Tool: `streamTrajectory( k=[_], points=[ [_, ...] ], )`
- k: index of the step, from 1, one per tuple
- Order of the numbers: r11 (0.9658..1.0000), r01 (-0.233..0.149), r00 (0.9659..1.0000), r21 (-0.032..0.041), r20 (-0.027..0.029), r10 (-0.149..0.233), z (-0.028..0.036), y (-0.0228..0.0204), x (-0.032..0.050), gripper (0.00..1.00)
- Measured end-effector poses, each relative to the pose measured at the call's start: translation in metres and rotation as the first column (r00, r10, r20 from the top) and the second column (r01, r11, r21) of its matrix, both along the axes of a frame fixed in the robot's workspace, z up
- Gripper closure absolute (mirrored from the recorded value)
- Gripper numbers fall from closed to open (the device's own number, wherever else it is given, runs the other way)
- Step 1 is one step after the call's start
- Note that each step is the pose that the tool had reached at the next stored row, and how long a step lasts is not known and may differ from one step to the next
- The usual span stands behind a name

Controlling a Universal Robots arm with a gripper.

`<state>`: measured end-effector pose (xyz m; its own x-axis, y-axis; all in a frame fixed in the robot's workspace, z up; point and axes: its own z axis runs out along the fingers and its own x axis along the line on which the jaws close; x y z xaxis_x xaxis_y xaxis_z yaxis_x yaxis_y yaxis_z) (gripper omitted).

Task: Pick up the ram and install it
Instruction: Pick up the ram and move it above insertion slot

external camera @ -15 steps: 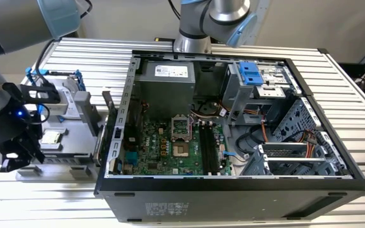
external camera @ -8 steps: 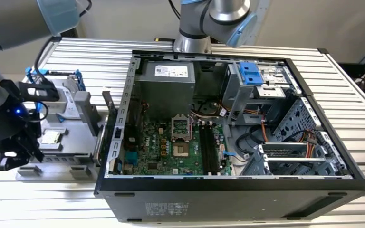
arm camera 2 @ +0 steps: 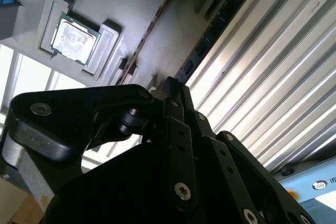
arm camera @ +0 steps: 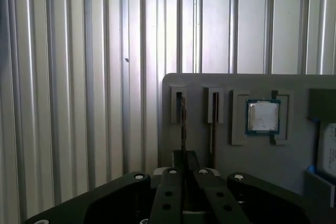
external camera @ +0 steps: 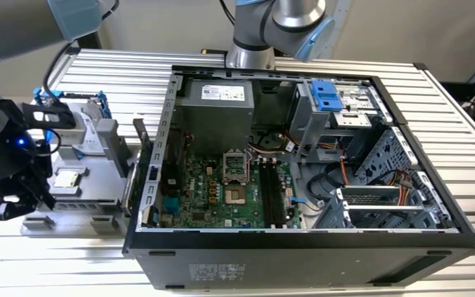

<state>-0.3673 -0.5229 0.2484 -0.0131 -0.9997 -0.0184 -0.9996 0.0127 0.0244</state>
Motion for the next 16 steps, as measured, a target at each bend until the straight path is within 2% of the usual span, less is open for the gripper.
streamTrajectory(
  k=[9, 16],
  points=[
    [0.9999, 0.013, 0.9999, -0.0001, -0.0001, -0.013, 0.0047, 0.0001, 0.0, 1.0],
    [0.9999, 0.016, 0.9999, 0.0001, 0.0, -0.016, 0.013, 0.0002, 0.0, 1.0]
  ],
)
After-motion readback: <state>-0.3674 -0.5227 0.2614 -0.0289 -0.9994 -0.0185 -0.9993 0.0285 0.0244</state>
